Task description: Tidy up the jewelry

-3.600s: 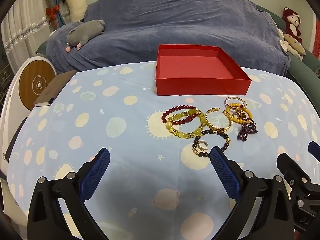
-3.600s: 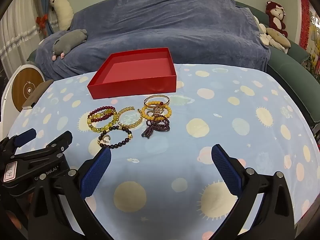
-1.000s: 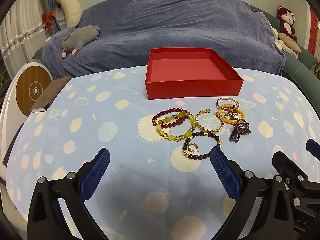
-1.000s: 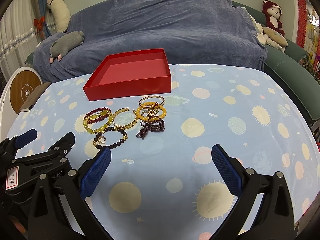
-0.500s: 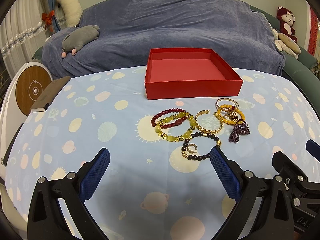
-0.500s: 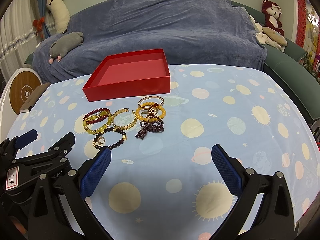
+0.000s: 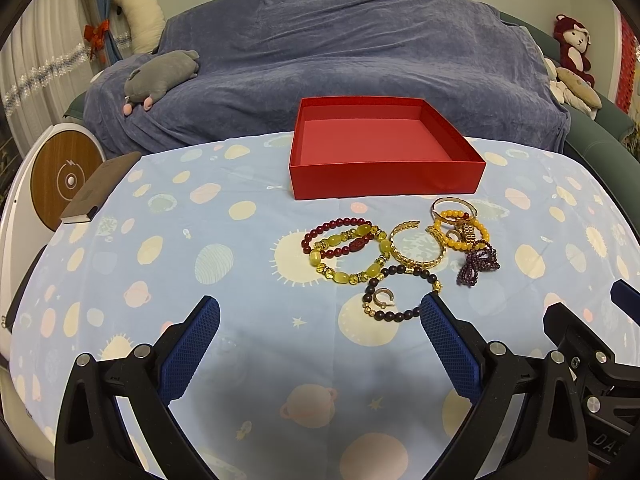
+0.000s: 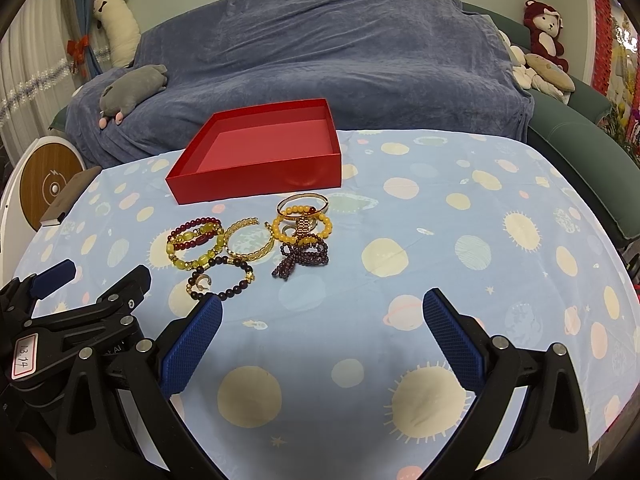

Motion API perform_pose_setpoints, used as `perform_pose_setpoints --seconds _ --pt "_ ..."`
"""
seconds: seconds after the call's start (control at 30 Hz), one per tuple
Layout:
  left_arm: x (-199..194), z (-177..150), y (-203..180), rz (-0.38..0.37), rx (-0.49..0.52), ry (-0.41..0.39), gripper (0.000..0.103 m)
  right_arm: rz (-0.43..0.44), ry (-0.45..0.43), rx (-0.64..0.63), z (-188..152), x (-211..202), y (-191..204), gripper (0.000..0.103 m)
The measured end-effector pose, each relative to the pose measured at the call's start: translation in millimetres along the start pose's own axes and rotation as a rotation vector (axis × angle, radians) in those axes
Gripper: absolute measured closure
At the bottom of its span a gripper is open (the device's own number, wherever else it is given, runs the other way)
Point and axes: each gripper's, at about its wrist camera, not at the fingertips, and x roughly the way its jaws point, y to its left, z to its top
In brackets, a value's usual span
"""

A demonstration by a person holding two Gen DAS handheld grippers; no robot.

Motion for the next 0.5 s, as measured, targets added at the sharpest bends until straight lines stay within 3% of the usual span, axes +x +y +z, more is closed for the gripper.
perform_pose_setpoints --seconds 0.3,0.5 --pt "0.9 8.7 5.1 -0.014 -0.026 -0.016 0.007 -0.017 -0.006 0.001 5.3 6.5 -3.9 0.007" --pt "15.1 15.6 19.8 -0.02 -0.075 0.014 0.007 0.024 0.007 0.027 24.7 32.7 -3.3 0.007"
